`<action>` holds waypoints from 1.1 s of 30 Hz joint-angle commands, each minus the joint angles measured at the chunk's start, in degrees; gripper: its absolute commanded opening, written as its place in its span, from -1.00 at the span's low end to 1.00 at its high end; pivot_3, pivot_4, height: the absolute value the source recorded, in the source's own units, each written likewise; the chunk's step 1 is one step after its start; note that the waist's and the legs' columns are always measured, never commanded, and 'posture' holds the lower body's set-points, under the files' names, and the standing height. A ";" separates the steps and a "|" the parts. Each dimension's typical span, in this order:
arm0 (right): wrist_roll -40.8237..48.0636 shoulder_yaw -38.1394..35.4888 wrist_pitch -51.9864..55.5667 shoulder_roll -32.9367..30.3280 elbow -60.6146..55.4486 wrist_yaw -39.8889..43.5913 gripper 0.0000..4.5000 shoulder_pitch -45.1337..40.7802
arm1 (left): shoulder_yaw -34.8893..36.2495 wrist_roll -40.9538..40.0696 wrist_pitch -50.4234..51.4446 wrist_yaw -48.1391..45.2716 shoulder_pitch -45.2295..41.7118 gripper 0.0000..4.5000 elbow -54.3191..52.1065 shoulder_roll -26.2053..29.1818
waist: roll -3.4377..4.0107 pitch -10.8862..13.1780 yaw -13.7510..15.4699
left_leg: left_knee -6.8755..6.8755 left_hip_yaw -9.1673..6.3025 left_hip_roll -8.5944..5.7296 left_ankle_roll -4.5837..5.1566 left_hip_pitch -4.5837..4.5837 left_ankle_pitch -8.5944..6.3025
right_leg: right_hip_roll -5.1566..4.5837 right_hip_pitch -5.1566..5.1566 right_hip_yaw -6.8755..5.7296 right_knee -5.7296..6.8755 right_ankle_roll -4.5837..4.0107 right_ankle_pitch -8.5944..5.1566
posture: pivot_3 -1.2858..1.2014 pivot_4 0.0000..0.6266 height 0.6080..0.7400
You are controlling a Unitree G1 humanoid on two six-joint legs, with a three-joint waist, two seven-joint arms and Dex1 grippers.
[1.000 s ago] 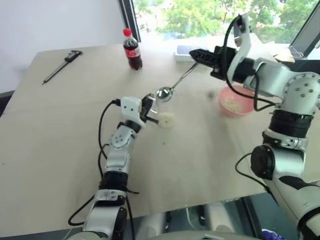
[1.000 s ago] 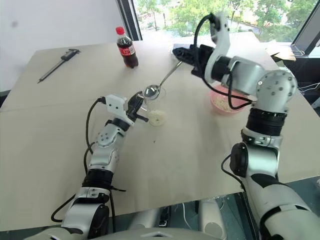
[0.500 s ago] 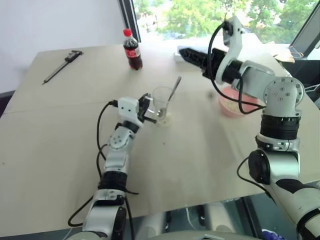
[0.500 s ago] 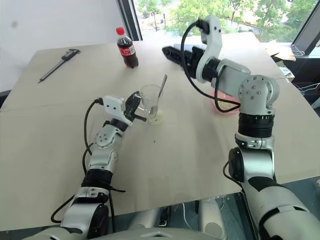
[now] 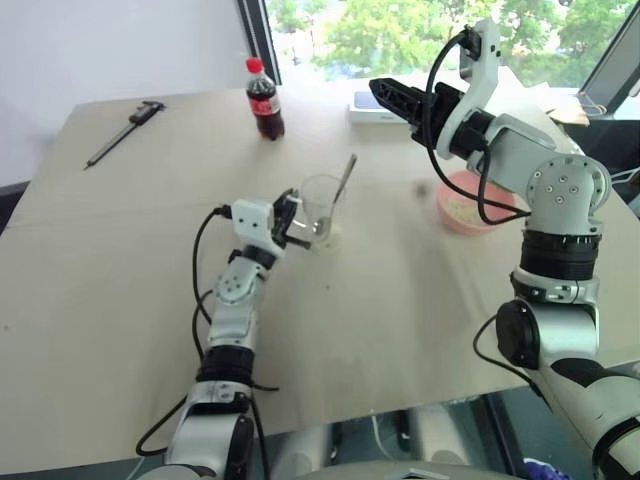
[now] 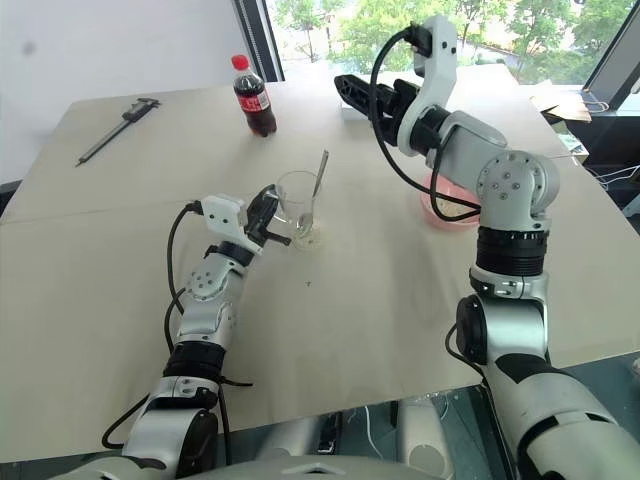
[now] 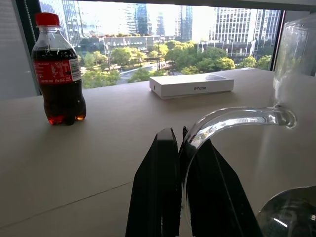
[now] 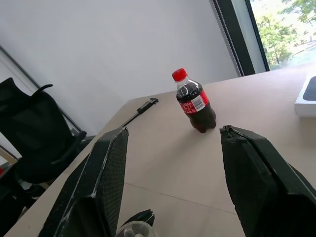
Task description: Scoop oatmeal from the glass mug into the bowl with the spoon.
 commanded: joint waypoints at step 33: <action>-10.04 4.15 -19.00 -15.98 -22.47 24.88 0.33 36.47 | 1.08 -9.04 22.62 -1.77 32.15 0.02 -47.56 7.21 | -0.01 0.00 0.43 | -0.04 -0.01 0.05 0.10 0.01 -0.06 | 0.00 0.08 -0.02 -0.22 0.00 -0.01 | 0.03 -0.52 1.00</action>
